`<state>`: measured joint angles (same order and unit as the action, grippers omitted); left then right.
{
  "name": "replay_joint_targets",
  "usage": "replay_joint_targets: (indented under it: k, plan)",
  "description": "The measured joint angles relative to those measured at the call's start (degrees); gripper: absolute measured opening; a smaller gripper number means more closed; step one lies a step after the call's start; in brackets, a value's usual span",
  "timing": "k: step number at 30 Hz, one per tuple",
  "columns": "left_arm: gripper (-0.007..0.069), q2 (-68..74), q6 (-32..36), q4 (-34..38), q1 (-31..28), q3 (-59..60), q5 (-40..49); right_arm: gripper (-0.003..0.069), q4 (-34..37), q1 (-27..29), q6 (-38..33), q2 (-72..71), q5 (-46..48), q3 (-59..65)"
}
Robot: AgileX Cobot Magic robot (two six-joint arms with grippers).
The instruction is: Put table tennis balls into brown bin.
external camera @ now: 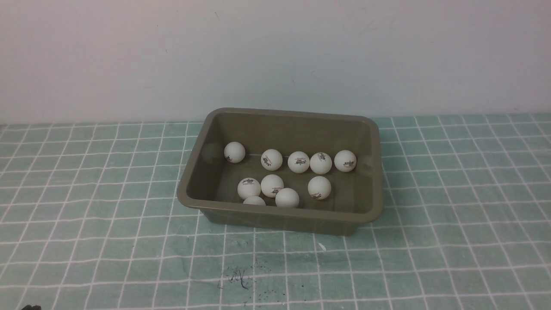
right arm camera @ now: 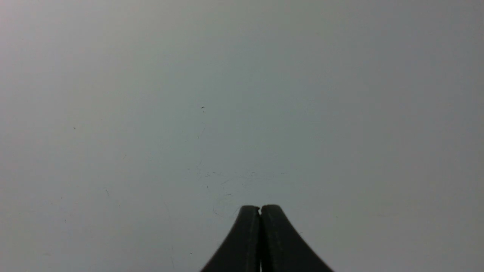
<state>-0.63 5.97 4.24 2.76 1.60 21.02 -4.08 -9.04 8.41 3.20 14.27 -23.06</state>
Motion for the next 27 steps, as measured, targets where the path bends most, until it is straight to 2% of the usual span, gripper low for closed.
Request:
replay_joint_targets:
  k: [11, 16, 27]
  plan:
    - [-0.0005, 0.0, 0.0, 0.0, 0.0, 0.0, 0.0, -0.0015, -0.1, 0.1, -0.1, -1.3, 1.8, 14.2]
    - [-0.0005, 0.0, 0.0, 0.0, 0.0, 0.0, 0.1, -0.0015, -0.1, 3.1, -0.1, -3.7, 5.0, 23.5]
    - [-0.0005, 0.0, 0.0, 0.1, 0.0, 0.0, 0.1, -0.0015, -0.1, 4.5, -0.1, -3.8, 7.0, 24.4]
